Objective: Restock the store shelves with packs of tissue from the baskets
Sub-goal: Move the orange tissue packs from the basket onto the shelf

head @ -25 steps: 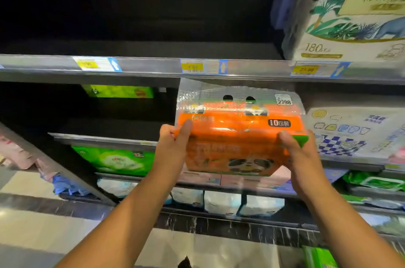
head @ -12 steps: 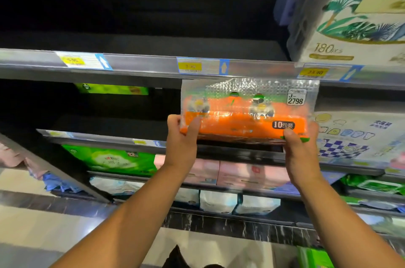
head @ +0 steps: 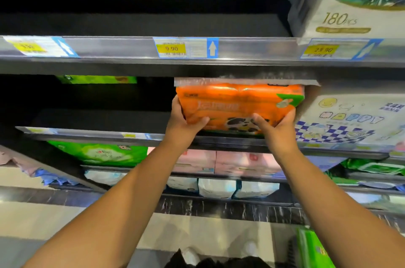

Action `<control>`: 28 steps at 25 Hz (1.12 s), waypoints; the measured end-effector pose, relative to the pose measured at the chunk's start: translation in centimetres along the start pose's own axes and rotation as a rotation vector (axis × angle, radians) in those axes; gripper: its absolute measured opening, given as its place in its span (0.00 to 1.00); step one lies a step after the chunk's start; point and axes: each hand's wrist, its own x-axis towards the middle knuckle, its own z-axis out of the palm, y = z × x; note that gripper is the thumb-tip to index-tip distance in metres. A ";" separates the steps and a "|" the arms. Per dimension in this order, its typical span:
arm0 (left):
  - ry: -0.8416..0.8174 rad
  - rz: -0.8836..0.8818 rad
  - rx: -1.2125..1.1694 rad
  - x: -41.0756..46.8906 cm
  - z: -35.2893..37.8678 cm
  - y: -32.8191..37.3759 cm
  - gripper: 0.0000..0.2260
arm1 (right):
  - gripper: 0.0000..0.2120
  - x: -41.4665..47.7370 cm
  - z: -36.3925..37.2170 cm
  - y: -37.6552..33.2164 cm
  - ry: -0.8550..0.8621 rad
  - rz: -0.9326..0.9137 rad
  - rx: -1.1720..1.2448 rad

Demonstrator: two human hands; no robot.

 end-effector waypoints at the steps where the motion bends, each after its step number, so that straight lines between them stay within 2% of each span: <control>1: 0.001 -0.004 0.021 0.3 0.1 0.2 0.31 | 0.38 0.3 0.1 0.2 0.008 0.003 -0.008; 4: -0.006 -0.020 0.085 1.8 0.5 0.3 0.31 | 0.40 1.4 0.6 0.7 0.036 0.008 -0.068; 6: -0.016 -0.043 0.146 3.0 0.5 -0.8 0.35 | 0.36 1.9 1.4 1.6 0.059 0.012 -0.082; 10: -0.091 -0.071 0.235 4.2 0.3 -3.9 0.34 | 0.31 2.8 2.9 4.3 0.156 -0.039 -0.048; 14: 0.024 -0.012 0.271 4.7 1.1 -4.9 0.25 | 0.30 4.0 3.7 5.6 0.219 -0.067 -0.075; 19: 0.151 0.062 0.327 6.7 2.9 -5.8 0.25 | 0.24 5.8 3.6 6.6 0.288 -0.117 -0.063; 23: 0.239 0.123 0.389 8.7 3.4 -7.0 0.21 | 0.25 7.6 4.1 7.1 0.285 -0.011 -0.053; 27: 0.191 0.228 0.295 10.4 4.3 -7.7 0.23 | 0.25 10.6 3.7 7.9 0.218 0.090 0.051; 28: 0.197 0.237 0.250 10.8 4.7 -7.9 0.23 | 0.24 11.2 3.3 8.2 0.195 0.082 -0.047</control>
